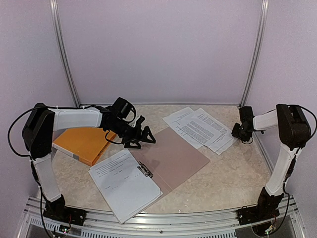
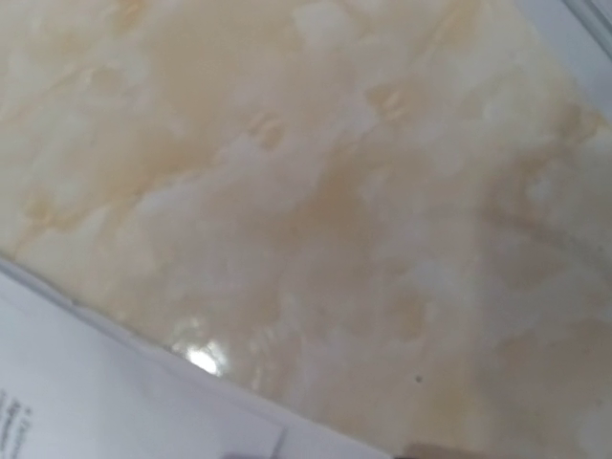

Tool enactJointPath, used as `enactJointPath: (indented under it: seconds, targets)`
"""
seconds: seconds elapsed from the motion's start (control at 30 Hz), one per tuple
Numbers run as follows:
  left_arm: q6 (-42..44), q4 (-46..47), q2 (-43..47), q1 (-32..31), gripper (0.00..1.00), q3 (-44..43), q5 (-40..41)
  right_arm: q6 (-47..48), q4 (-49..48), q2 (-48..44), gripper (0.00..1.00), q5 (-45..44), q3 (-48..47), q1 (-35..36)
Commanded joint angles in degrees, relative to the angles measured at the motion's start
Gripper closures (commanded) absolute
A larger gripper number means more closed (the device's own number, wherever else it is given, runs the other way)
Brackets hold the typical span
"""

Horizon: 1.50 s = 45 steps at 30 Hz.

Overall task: Put the files into the folder
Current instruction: Pick up the file from the corner of the board.

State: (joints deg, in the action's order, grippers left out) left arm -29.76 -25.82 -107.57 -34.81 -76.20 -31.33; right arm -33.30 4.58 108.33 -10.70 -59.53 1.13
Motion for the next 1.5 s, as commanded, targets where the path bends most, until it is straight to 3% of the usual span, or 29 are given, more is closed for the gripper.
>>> enactJointPath:
  seconds: [0.0, 0.17, 0.33, 0.73, 0.8, 0.83, 0.9, 1.07, 1.17, 1.47]
  targets:
    - [-0.04, 0.62, 1.76, 0.39, 0.02, 1.06, 0.01, -0.27, 4.36, 3.54, 0.67, 3.75, 0.41, 0.68]
    - [-0.04, 0.6, 1.67, 0.35, 0.02, 1.01, 0.13, -0.74, 2.73, 2.97, 0.8, 4.12, 0.86, 0.72]
    - [-0.04, 0.35, 1.36, 0.35, 0.02, 0.81, 0.06, -1.18, 1.05, 0.83, 1.0, 3.41, 1.83, 0.72]
    - [-0.04, 0.24, 0.88, 0.35, 0.02, 0.72, 0.2, 0.59, -1.5, -6.73, 1.0, 6.05, 3.46, 1.01]
    - [0.05, 0.14, 0.79, 0.35, 0.02, 0.64, 0.19, 2.21, -1.89, -7.88, 0.89, 5.53, 3.26, 1.59]
    - [0.05, 0.1, 0.72, 0.35, 0.02, 0.59, 0.21, 3.17, -1.76, -8.17, 0.76, 5.18, 2.84, 1.94]
    - [0.13, 0.14, 0.66, 0.35, 0.02, 0.41, 0.22, 5.37, -0.18, -7.61, 0.6, 4.76, 0.72, 2.27]
    - [0.25, -0.15, 0.35, 0.44, 0.02, 0.0, 0.13, 11.8, 7.46, -0.32, 0.34, 7.22, -9.85, 2.41]
    - [0.31, -0.43, 0.02, 0.52, 0.02, -0.32, 0.12, 17.01, 11.52, 4.34, 0.29, 8.31, -15.25, 2.43]
    - [0.58, -1.07, -0.01, 0.71, 0.02, -0.75, 0.4, 28.1, 20.26, 12.65, 0.32, 13.24, -25.27, 2.22]
